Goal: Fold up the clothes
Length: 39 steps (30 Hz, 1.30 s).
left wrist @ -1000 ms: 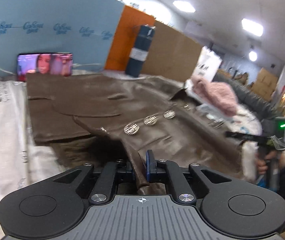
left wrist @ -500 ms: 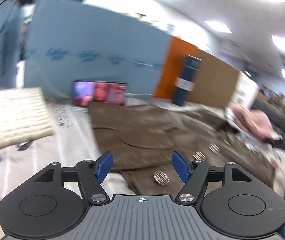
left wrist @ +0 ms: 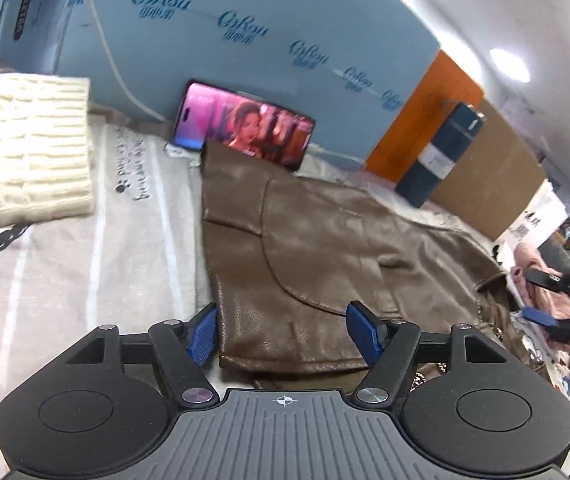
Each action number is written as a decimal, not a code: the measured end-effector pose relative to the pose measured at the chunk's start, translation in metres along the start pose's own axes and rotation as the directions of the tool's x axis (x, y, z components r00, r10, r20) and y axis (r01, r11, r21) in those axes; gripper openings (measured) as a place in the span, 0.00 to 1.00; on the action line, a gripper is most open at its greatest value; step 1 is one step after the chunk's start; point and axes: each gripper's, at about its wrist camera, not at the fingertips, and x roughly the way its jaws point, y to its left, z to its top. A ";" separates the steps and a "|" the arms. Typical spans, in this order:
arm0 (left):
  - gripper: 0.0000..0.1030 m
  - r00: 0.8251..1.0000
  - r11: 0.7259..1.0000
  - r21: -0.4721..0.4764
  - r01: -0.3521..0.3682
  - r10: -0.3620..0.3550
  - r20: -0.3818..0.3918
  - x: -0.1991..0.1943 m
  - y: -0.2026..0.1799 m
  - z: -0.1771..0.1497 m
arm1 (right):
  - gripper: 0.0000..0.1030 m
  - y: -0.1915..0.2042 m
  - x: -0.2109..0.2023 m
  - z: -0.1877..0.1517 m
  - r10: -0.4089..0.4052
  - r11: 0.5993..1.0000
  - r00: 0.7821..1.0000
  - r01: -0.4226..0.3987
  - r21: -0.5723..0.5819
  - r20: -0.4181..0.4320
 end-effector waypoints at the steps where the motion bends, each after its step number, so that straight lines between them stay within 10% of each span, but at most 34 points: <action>1: 0.64 1.000 1.000 0.000 0.010 -0.010 0.005 -0.001 0.001 0.000 | 0.84 0.001 0.010 0.002 0.000 1.000 1.000 0.000 0.005 -0.013; 10: 0.32 0.996 0.996 -0.033 0.081 -0.079 0.051 -0.005 0.015 0.002 | 0.81 0.017 0.080 0.004 -0.084 0.993 0.996 0.081 -0.086 -0.033; 17: 0.22 0.992 0.993 -0.012 0.117 -0.117 0.039 -0.001 0.014 -0.002 | 0.49 0.015 0.086 0.002 -0.064 0.994 0.998 0.062 -0.089 -0.016; 23: 0.22 0.992 0.992 0.000 0.125 -0.125 0.022 0.003 0.011 -0.004 | 0.69 0.012 0.083 0.001 -0.020 0.998 0.999 0.019 -0.057 -0.027; 30: 0.22 0.989 0.990 0.002 0.144 -0.144 0.016 0.006 0.011 -0.008 | 0.64 0.008 0.080 0.001 0.032 0.999 0.999 -0.032 -0.018 -0.038; 39: 0.21 0.983 0.983 0.002 0.183 -0.183 0.010 0.008 0.010 -0.010 | 0.04 0.004 0.071 0.006 -0.003 1.000 0.996 0.006 -0.029 0.089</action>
